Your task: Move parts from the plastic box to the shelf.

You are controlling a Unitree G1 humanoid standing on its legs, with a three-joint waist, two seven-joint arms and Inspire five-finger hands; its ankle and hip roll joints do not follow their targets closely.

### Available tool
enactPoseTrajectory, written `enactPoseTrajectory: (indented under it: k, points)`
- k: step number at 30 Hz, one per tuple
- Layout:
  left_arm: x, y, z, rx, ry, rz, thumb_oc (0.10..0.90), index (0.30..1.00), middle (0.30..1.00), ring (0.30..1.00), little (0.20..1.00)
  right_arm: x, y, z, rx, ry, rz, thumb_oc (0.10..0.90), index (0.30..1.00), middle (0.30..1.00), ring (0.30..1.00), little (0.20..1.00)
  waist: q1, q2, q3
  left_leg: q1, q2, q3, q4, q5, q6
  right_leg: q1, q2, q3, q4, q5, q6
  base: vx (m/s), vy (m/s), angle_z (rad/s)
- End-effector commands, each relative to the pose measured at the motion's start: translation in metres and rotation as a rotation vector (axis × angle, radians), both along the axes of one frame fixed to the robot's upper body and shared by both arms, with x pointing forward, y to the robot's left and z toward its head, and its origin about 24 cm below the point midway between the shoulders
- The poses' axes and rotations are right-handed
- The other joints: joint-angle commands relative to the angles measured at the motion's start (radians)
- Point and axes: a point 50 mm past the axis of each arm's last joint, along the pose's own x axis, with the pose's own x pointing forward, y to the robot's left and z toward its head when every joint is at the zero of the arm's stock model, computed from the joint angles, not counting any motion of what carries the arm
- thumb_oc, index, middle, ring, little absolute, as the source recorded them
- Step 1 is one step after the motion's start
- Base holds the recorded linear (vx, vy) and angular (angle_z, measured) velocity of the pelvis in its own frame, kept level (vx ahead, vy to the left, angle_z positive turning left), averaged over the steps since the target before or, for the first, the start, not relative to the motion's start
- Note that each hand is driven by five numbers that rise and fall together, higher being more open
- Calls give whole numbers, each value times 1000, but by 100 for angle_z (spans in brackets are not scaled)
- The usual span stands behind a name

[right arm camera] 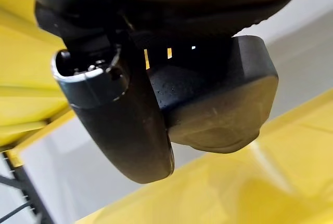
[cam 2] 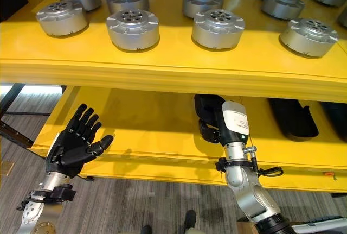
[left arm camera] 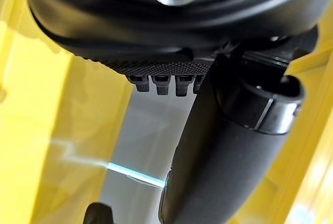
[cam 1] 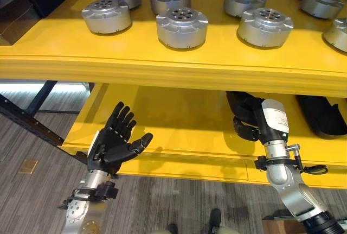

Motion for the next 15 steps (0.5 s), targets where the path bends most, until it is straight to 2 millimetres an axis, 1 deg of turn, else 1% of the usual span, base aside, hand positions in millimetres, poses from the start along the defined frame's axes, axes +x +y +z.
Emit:
enactPoseTrajectory:
  k: [1, 2, 3, 4, 5, 6, 7, 9, 10, 11, 12, 13, 15]
  points:
    - [9, 4, 40, 55, -186, 13, 900, 1000, 1000, 1000, 1000, 9, 1, 60, 15, -317, 36, 400, 300, 300, 300, 300, 9, -13, -46, -24, -31, -27, 153, -151, 47, -33, -152, -71, 218, -44, 59, -165, -60, -67]
    - [11, 3, 40, 51, -184, 7, 900, 1000, 1000, 1000, 1000, 9, 1, 58, 11, -316, 31, 400, 300, 300, 300, 300, 3, -16, -43, -42, -33, -46, 174, -159, 57, -51, -160, -16, 253, -53, 52, -161, -79, -40]
    - [11, 2, 40, 49, -183, 4, 900, 1000, 1000, 1000, 1000, 10, 1, 56, 10, -313, 29, 400, 300, 300, 300, 300, 1, -17, -42, -48, -32, -55, 181, -161, 60, -54, -162, 6, 261, -58, 50, -92, -159, 8]
    - [13, 0, 38, 49, -179, -19, 900, 1000, 1000, 1000, 1000, 10, -1, 53, 3, -303, 24, 400, 300, 300, 300, 300, -5, -16, -44, -70, -28, -95, 196, -158, 67, -51, -162, 86, 281, -82, 41, -81, -219, 15]
    - [13, -2, 36, 59, -180, -38, 900, 1000, 1000, 1000, 1000, 10, -3, 50, 0, -300, 16, 400, 300, 300, 300, 300, -6, -12, -50, -84, -17, -120, 196, -145, 64, -34, -153, 130, 279, -113, 33, -94, -280, 41]
    - [13, -2, 35, 68, -185, -58, 900, 1000, 1000, 1000, 1000, 10, -4, 50, -3, -298, 7, 400, 300, 300, 300, 300, -6, -9, -58, -100, -5, -141, 191, -127, 57, -8, -132, 156, 249, -158, 27, -73, -273, 62]
    - [13, -1, 35, 63, -192, -73, 900, 1000, 1000, 1000, 1000, 10, -6, 51, -8, -300, 1, 400, 300, 300, 300, 300, -3, -8, -65, -112, 4, -158, 186, -113, 47, 27, -111, 169, 208, -191, 29, -56, -264, 65]
    - [12, 1, 34, 38, -186, -83, 900, 1000, 1000, 1000, 1000, 11, -6, 53, -20, -294, -1, 400, 300, 300, 300, 300, 8, -14, -74, -124, 9, -170, 184, -108, 31, 67, -89, 160, 138, -206, 43, -17, -232, 46]
    - [10, 3, 33, 29, -175, -80, 900, 1000, 1000, 1000, 1000, 11, -5, 54, -29, -287, 1, 400, 300, 300, 300, 300, 14, -14, -76, -124, 15, -177, 179, -98, 22, 82, -79, 160, 118, -206, 44, -16, -259, 46]
    - [9, 3, 32, 10, -164, -92, 900, 1000, 1000, 1000, 1000, 13, -2, 59, -38, -291, 12, 400, 300, 300, 300, 300, 19, -12, -78, -123, 28, -191, 157, -76, 10, 95, -49, 162, 110, -226, 30, -29, -251, 35]
    - [9, 1, 33, 24, -166, -105, 900, 1000, 1000, 1000, 1000, 15, 0, 62, -43, -292, 18, 400, 300, 300, 300, 300, 21, -11, -78, -123, 35, -194, 147, -68, 2, 101, -38, 157, 110, -238, 21, -44, -254, 26]
    - [8, -3, 32, 39, -167, -117, 900, 1000, 1000, 1000, 1000, 18, 0, 63, -50, -287, 21, 400, 300, 300, 300, 300, 26, -14, -79, -126, 43, -203, 139, -57, -7, 115, -28, 151, 102, -247, 10, -30, -162, 10]
    - [7, -5, 32, 11, -166, -119, 900, 1000, 1000, 1000, 1000, 20, -1, 63, -59, -285, 22, 400, 300, 300, 300, 300, 33, -13, -80, -128, 50, -210, 132, -48, -14, 125, -28, 144, 94, -250, 5, -26, -93, 10]
